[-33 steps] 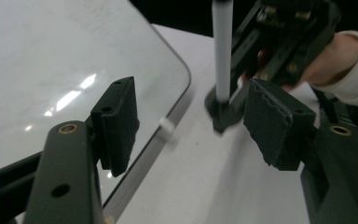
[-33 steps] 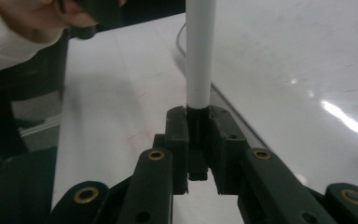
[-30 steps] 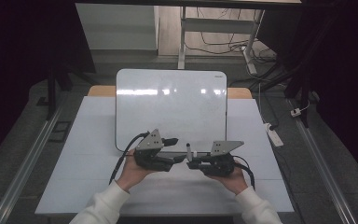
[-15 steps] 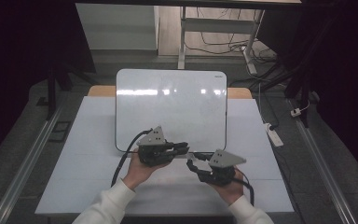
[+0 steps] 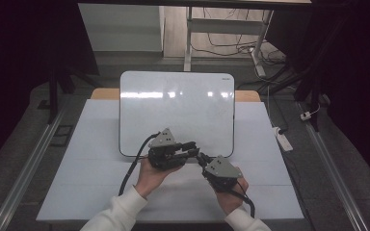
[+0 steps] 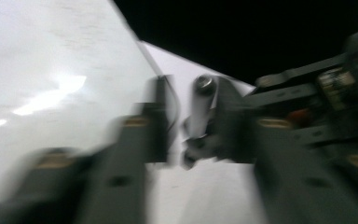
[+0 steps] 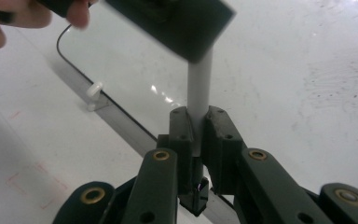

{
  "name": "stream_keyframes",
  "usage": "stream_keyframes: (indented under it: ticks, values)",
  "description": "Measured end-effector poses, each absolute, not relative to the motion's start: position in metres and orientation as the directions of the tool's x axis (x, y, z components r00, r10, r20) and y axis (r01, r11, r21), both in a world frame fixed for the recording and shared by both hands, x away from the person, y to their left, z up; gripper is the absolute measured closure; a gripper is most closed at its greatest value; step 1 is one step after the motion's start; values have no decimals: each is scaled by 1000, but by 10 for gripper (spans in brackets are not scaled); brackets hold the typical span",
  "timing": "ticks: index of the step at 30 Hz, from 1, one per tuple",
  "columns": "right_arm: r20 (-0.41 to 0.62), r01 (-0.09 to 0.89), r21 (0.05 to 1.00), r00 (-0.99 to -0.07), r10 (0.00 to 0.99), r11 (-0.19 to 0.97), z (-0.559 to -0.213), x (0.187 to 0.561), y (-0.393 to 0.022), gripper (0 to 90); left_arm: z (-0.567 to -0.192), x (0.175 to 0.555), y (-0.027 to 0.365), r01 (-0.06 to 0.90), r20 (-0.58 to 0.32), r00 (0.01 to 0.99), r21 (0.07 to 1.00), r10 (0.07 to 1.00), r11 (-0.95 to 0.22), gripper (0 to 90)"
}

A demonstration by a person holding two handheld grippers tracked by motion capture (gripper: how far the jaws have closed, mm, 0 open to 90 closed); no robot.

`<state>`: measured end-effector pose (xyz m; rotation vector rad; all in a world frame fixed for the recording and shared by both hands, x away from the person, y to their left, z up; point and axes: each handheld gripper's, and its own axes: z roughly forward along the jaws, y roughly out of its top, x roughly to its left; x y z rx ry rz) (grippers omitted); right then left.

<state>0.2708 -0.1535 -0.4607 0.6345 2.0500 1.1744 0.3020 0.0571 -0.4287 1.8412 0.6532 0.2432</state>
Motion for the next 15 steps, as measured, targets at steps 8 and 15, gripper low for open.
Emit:
stream_keyframes:
  ticks: [8, 15]
  values:
    - [-188, 263, 890, -533, 825, 373, -445, 315, -182, 807, -432, 273, 122, 362, -95, 751, 887, 653, -288, 384]
    - [-130, 399, 854, -458, 879, 334, -449, 357, -190, 807, -468, 247, 194, 469, -124, 645, 843, 754, -262, 358]
